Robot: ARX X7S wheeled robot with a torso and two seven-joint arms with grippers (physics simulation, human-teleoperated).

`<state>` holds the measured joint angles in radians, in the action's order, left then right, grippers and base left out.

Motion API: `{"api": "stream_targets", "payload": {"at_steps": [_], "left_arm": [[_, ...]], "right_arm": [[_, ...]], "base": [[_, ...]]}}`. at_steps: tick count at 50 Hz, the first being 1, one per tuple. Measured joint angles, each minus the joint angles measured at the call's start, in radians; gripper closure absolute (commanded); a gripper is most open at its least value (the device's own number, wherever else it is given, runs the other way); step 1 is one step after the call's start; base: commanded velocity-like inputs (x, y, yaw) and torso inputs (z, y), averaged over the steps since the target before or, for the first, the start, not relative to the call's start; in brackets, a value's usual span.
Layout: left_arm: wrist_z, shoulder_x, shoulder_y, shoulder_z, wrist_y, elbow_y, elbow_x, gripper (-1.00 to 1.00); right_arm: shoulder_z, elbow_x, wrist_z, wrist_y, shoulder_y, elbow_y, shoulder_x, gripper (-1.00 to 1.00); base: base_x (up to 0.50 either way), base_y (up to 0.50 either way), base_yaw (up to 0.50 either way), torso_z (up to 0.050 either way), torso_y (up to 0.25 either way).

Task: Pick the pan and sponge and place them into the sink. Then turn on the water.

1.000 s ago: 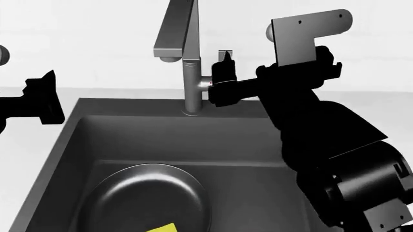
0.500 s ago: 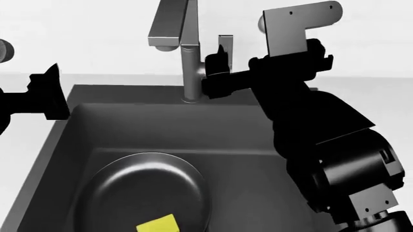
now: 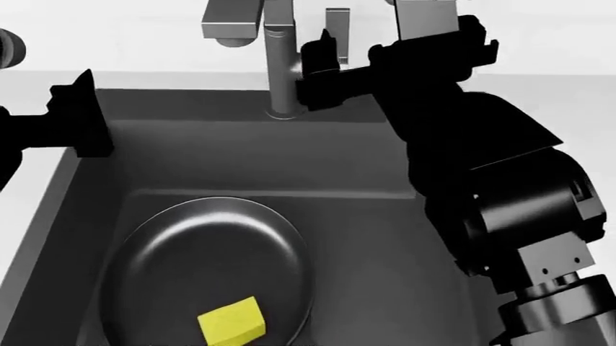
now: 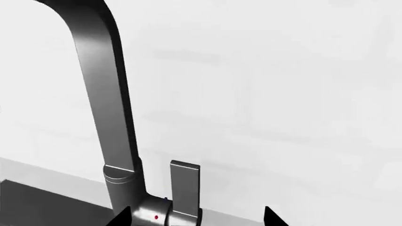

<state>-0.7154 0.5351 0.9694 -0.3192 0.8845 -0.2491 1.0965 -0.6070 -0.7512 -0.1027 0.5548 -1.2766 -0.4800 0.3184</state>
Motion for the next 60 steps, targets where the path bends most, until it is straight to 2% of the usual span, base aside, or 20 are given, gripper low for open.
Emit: {"api": "stream_targets", "payload": {"at_steps": [15, 39, 52, 60], "left_arm": [[-0.009, -0.051, 0.024, -0.038, -0.021, 0.035, -0.043, -1.00], [-0.009, -0.041, 0.041, -0.037, -0.027, 0.035, -0.048, -1.00], [0.057, 0.082, 0.104, 0.050, 0.021, 0.044, 0.049, -1.00], [0.098, 0.122, 0.164, 0.066, 0.045, 0.076, 0.069, -1.00]], "right_arm": [[-0.008, 0.010, 0.030, -0.004, -0.063, -0.059, -0.026, -1.00], [-0.007, 0.012, 0.048, -0.018, -0.095, -0.104, -0.045, -1.00], [-0.010, 0.014, 0.052, -0.019, -0.117, -0.118, -0.053, -1.00], [-0.011, 0.014, 0.055, -0.021, -0.125, -0.126, -0.056, -1.00]], "base": [[0.00, 0.00, 0.00, 0.000, 0.000], [0.00, 0.00, 0.00, 0.003, -0.061], [0.00, 0.00, 0.00, 0.004, -0.046], [0.00, 0.00, 0.00, 0.000, -0.003]]}}
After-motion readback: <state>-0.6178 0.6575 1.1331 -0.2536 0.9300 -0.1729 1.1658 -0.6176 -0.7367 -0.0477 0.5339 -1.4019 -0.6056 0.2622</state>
